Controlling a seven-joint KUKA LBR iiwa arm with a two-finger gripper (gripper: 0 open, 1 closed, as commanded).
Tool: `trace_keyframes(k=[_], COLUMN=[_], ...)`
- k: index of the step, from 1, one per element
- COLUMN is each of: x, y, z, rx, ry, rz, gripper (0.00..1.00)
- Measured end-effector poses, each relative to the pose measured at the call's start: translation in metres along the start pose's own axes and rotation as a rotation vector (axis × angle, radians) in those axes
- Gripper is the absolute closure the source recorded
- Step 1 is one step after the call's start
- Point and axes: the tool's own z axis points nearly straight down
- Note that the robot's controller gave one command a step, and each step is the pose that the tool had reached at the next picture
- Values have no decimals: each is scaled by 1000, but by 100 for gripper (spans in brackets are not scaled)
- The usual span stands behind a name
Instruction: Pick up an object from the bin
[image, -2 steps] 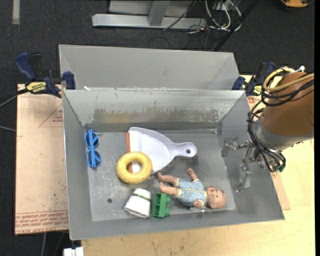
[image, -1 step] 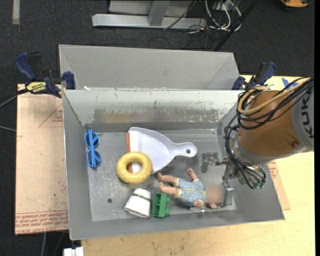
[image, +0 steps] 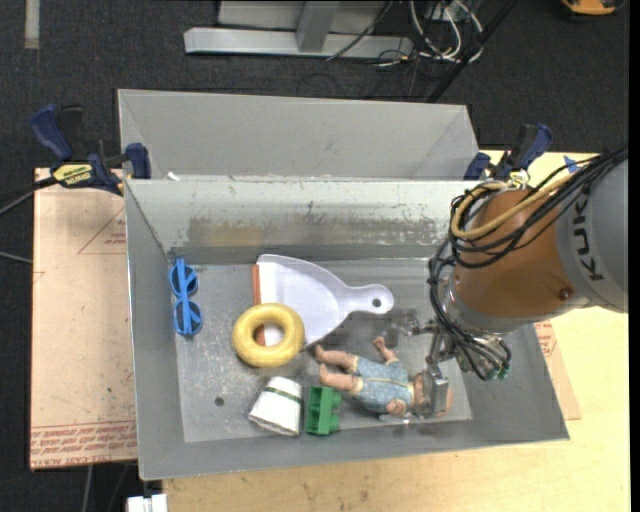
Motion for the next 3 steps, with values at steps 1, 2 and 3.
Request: trace_keyframes(k=[1, 2, 3], x=[-11, -14, -14], y=[36, 59, 59], z=[50, 64, 64], rx=[3, 4, 4], ry=[-2, -11, -11], rz=[-96, -47, -47], gripper=[0, 100, 100])
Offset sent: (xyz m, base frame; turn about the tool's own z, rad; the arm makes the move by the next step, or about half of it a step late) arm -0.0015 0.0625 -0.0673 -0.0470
